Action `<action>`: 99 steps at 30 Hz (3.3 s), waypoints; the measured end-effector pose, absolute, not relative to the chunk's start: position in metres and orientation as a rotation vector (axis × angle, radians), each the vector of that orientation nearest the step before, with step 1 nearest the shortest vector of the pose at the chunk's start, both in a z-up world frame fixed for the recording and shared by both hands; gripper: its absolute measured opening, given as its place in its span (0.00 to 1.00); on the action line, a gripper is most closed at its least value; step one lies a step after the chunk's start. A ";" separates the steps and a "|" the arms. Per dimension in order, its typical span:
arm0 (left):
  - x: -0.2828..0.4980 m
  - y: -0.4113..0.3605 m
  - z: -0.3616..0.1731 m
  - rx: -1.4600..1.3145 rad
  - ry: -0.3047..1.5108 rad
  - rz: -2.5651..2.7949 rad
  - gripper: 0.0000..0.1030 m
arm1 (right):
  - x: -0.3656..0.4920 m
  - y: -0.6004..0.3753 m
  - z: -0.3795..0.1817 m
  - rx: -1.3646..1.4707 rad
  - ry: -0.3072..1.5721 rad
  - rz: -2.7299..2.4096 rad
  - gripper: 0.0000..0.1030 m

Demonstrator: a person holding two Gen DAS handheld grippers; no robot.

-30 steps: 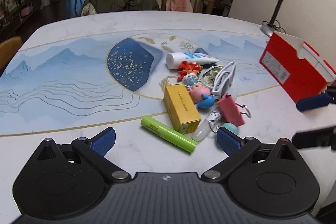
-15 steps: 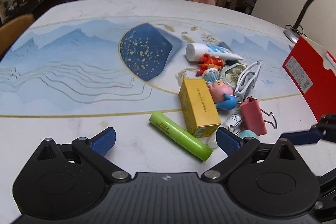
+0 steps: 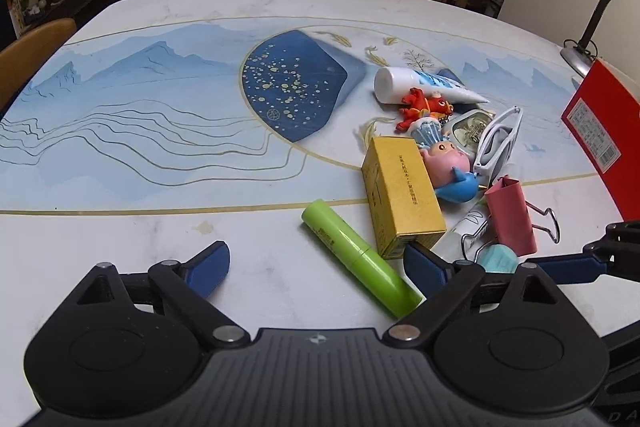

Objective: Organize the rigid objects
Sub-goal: 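Grasp the green lip-balm tube with left tool while right tool grasps the teal case, then carry the lip-balm tube and teal case into the red box with both tools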

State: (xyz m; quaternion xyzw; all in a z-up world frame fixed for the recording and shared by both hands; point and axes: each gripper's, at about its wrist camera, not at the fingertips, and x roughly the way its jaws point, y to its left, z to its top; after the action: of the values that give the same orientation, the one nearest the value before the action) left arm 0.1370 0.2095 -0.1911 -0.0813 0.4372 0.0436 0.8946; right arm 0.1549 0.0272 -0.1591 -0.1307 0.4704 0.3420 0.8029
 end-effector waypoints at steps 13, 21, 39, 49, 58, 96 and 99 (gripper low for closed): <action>0.130 0.198 -0.191 -0.063 0.876 0.127 0.64 | 0.160 0.031 -0.163 -0.271 0.980 0.683 0.47; 0.127 0.189 -0.189 -0.044 0.864 0.093 0.33 | 0.158 0.026 -0.164 -0.261 0.983 0.669 0.34; 0.107 0.186 -0.185 -0.141 0.881 0.089 0.15 | 0.140 -0.003 -0.146 -0.232 0.965 0.711 0.34; 0.094 0.180 -0.174 -0.191 0.872 0.111 0.15 | 0.137 -0.038 -0.117 -0.198 0.908 0.697 0.34; 0.092 0.163 -0.143 -0.214 0.835 0.109 0.15 | 0.139 -0.077 -0.088 -0.168 0.843 0.677 0.34; 0.205 -0.077 -0.058 -0.030 0.731 -0.241 0.15 | 0.215 -0.289 -0.052 -0.062 0.715 0.462 0.34; 0.216 -0.100 -0.059 -0.008 0.737 -0.271 0.15 | 0.222 -0.305 -0.055 -0.065 0.721 0.446 0.34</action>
State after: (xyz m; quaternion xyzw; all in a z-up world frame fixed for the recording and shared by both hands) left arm 0.2165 -0.1001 -0.0590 -0.0040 0.3591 -0.1319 0.9239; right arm 0.2218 -0.3050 -0.0552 -0.0313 0.3499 0.2162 0.9110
